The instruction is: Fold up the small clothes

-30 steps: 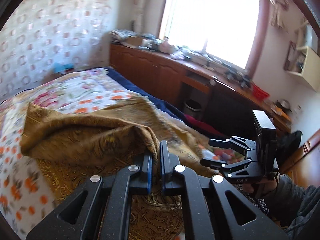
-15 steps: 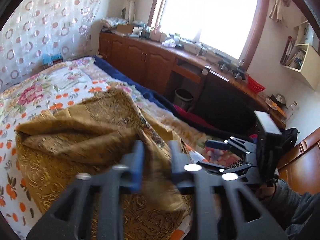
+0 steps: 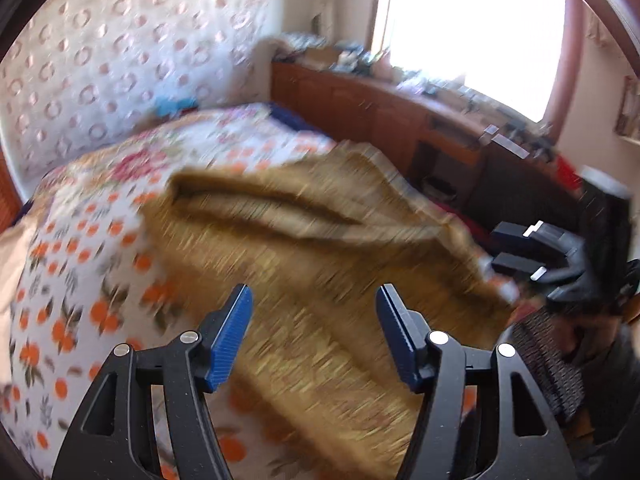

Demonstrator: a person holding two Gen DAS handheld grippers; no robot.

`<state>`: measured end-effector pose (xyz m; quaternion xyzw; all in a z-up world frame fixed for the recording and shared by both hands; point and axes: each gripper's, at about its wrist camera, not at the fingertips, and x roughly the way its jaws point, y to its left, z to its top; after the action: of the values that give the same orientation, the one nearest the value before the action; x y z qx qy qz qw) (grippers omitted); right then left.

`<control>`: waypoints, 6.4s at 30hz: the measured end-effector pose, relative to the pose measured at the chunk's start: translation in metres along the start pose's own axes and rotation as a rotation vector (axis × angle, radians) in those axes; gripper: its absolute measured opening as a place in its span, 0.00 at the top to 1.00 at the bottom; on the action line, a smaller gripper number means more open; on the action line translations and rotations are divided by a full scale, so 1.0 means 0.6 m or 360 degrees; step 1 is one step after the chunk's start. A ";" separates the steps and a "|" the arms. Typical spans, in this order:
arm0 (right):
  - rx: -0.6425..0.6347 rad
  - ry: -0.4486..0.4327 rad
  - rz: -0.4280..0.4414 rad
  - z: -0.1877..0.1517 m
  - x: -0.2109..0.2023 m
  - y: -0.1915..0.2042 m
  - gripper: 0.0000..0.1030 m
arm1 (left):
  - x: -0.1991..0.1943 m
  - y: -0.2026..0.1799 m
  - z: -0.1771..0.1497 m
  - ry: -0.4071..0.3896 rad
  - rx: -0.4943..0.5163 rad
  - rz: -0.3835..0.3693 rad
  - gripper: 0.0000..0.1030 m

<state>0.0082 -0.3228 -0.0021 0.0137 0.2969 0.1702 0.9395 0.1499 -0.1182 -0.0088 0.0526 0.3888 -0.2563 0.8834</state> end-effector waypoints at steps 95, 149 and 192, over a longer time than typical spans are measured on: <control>-0.0555 0.0588 -0.0118 0.262 0.319 0.072 0.62 | 0.029 0.040 -0.059 -0.0082 -0.0164 0.0048 0.33; 0.0145 0.0194 -0.0334 -0.047 -0.009 -0.041 0.73 | 0.049 -0.002 -0.083 0.0043 -0.0083 0.0141 0.33; 0.0196 0.0113 -0.0189 -0.060 -0.014 -0.075 0.55 | -0.076 -0.092 -0.071 -0.0158 -0.0097 -0.0331 0.91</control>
<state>-0.0045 -0.3707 -0.0330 0.0478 0.3402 0.0961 0.9342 0.0689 -0.1350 0.0001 -0.0278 0.3556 -0.3369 0.8714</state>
